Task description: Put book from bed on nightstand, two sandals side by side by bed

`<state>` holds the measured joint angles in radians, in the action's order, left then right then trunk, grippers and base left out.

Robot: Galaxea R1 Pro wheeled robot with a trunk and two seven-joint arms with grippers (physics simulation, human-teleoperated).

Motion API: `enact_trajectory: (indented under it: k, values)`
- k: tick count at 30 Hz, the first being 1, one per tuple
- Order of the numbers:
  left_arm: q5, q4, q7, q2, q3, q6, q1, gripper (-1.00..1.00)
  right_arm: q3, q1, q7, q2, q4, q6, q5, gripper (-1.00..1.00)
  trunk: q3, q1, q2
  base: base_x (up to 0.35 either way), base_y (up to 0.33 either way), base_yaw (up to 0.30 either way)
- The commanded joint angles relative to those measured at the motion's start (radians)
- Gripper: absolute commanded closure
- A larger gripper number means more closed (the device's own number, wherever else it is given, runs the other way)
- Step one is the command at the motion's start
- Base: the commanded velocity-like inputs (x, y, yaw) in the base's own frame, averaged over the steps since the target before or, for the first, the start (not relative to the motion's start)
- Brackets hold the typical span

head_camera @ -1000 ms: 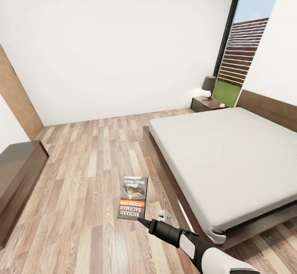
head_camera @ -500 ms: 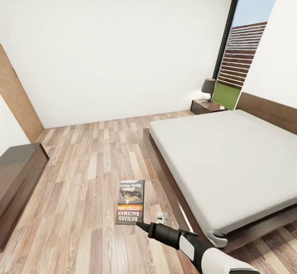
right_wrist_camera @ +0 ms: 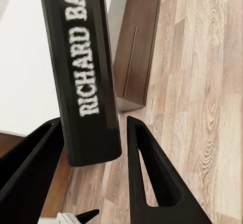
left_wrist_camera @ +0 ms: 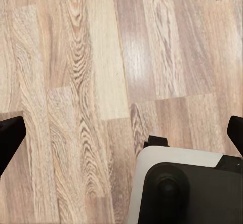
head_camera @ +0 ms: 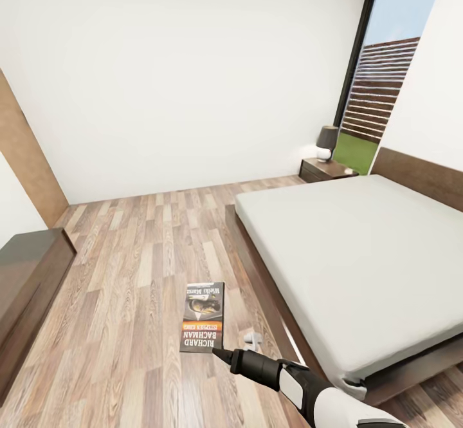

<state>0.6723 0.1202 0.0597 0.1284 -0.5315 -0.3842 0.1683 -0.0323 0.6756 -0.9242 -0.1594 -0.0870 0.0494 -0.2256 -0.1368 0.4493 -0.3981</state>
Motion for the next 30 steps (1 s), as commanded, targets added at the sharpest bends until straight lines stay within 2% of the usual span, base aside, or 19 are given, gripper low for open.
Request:
enact_trajectory:
  k: [1, 14, 30]
  values:
    - [0.003, 0.001, 0.006, 0.0, -0.008, -0.002, 0.0, -1.0, -0.003, 0.001, -0.002, 0.0, 0.001, 0.004, -0.002, 1.0, -0.001, 0.001, -0.002, 0.029, 0.019, 0.0]
    - [0.003, 0.001, 0.006, 0.0, -0.008, -0.002, 0.0, -1.0, -0.004, 0.001, -0.002, 0.0, 0.005, 0.0, -0.002, 1.0, 0.019, 0.001, -0.002, 0.009, 0.006, 0.0]
    - [0.003, 0.001, 0.006, 0.0, -0.008, -0.002, 0.0, -1.0, -0.007, -0.005, -0.003, 0.005, 0.055, 0.0, 0.002, 1.0, 0.042, 0.001, -0.002, 0.0, 0.0, 0.0]
